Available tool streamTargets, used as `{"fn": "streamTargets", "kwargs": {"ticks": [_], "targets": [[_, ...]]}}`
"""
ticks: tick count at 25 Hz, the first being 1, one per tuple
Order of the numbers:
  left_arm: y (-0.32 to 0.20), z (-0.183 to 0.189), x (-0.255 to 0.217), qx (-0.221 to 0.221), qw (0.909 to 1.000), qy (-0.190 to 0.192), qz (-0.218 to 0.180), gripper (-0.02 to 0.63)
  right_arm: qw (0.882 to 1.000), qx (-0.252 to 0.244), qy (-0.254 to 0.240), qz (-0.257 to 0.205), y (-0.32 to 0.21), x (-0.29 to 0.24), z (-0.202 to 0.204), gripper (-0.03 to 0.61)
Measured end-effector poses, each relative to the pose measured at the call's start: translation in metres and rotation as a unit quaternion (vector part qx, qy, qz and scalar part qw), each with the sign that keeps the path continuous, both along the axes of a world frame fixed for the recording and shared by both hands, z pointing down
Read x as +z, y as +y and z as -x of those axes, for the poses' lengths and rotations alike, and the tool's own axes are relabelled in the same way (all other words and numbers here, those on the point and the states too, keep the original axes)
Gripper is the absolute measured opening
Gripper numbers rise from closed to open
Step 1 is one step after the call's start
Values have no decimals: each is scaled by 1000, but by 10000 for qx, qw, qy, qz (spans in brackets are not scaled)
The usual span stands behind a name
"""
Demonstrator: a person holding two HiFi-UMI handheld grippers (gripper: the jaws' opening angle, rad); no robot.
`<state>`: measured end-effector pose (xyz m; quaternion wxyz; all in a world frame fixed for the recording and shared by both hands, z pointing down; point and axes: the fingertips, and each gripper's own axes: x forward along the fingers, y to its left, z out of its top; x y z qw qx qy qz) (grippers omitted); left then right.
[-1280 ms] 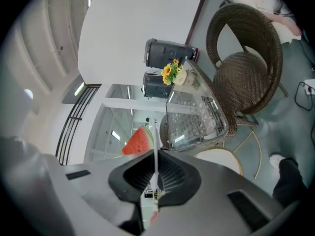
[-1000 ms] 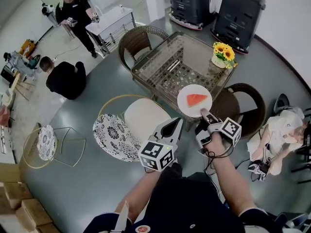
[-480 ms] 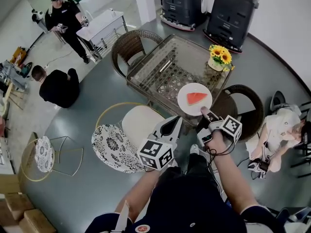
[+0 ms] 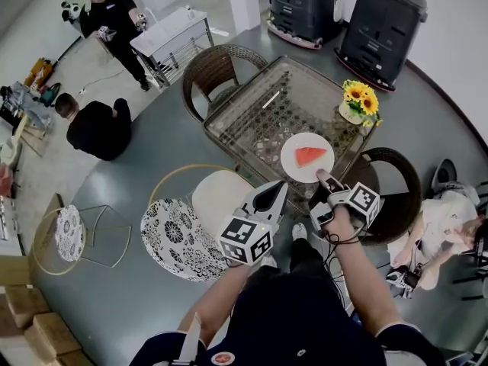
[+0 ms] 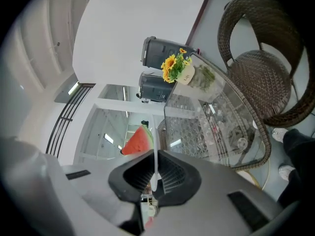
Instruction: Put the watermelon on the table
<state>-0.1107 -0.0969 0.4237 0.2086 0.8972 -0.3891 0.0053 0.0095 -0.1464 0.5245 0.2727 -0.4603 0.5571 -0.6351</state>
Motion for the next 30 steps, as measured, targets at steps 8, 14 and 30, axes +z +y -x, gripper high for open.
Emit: {"fn": "streamTargets", "kwargs": {"ticks": [8, 14, 30], "targets": [[-53, -29, 24, -235, 9993, -275, 125, 5, 9988, -433, 47, 218, -52, 35, -22, 12], [-86, -54, 45, -167, 9982, -512, 279, 5, 9970, -658, 187, 356, -83, 76, -40, 12], [-142, -98, 86, -82, 9933, -854, 773, 5, 9902, -1036, 473, 813, -140, 157, -83, 12]]}}
